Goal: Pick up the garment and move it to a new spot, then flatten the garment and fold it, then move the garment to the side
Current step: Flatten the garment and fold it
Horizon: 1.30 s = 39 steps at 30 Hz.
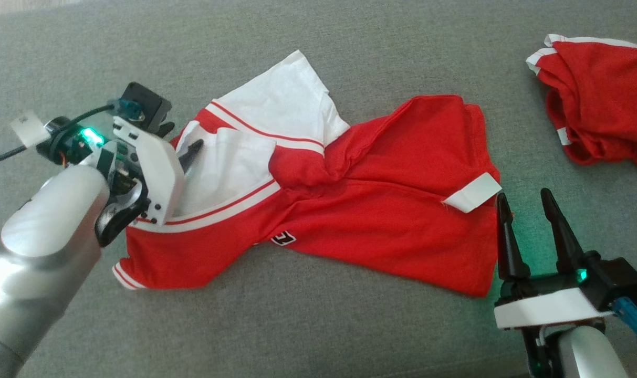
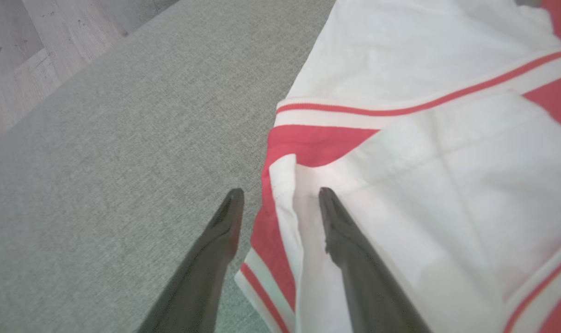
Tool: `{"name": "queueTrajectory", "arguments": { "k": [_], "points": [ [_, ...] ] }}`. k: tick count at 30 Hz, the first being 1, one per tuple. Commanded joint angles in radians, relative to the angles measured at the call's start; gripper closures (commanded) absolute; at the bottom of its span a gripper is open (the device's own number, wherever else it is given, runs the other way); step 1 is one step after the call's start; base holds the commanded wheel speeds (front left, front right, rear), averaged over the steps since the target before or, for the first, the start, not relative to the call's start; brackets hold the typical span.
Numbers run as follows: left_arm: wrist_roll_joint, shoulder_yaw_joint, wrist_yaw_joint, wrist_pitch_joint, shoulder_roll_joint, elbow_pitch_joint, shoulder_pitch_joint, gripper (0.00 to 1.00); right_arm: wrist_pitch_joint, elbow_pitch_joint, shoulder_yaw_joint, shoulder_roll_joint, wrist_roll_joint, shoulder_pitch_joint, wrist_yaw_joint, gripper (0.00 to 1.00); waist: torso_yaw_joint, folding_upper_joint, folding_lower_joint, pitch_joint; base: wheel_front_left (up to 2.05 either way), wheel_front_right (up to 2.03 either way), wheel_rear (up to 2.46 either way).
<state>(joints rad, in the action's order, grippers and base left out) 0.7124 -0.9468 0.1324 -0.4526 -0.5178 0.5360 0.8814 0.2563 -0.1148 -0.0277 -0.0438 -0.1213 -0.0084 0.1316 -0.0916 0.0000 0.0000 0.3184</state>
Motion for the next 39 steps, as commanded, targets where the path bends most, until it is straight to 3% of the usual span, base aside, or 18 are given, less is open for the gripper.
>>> {"name": "queueTrajectory", "arguments": {
  "k": [1, 4, 5, 17, 25, 39],
  "points": [
    [0.006, 0.024, -0.002, 0.023, -0.044, -0.017, 0.067, 0.53, 0.006, 0.025, -0.024, -0.006, 0.006, -0.02, -0.001, 0.0, -0.001, 0.0, 0.0, 0.001, 0.0, 0.0, 0.0],
    [0.01, 0.003, -0.002, 0.06, -0.045, -0.01, 0.078, 0.8, 0.006, 0.026, -0.022, -0.006, 0.014, -0.025, -0.001, 0.0, -0.003, 0.0, 0.0, 0.004, 0.0, 0.0, 0.0],
    [0.012, -0.007, -0.002, 0.071, -0.046, -0.008, 0.08, 1.0, 0.006, 0.026, -0.021, -0.006, 0.017, -0.025, -0.001, 0.0, -0.005, 0.0, 0.0, 0.005, 0.0, 0.0, 0.0],
    [0.0, -0.059, -0.002, 0.213, -0.069, 0.005, 0.119, 1.0, 0.006, 0.003, 0.002, -0.006, 0.03, 0.004, -0.001, 0.0, -0.006, 0.0, 0.0, -0.019, 0.0, 0.0, 0.0],
    [-0.028, -0.031, -0.037, 0.299, -0.104, -0.018, 0.144, 1.0, 0.006, -0.05, 0.022, -0.007, 0.007, 0.033, -0.001, 0.0, 0.014, 0.0, 0.0, -0.028, 0.0, 0.0, 0.0],
    [-0.022, -0.028, -0.057, 0.321, -0.118, -0.027, 0.134, 1.0, 0.006, -0.188, -0.007, -0.035, -0.048, -0.02, -0.001, 0.0, 0.026, 0.0, 0.0, -0.032, 0.0, 0.0, 0.0]
  ]
}}
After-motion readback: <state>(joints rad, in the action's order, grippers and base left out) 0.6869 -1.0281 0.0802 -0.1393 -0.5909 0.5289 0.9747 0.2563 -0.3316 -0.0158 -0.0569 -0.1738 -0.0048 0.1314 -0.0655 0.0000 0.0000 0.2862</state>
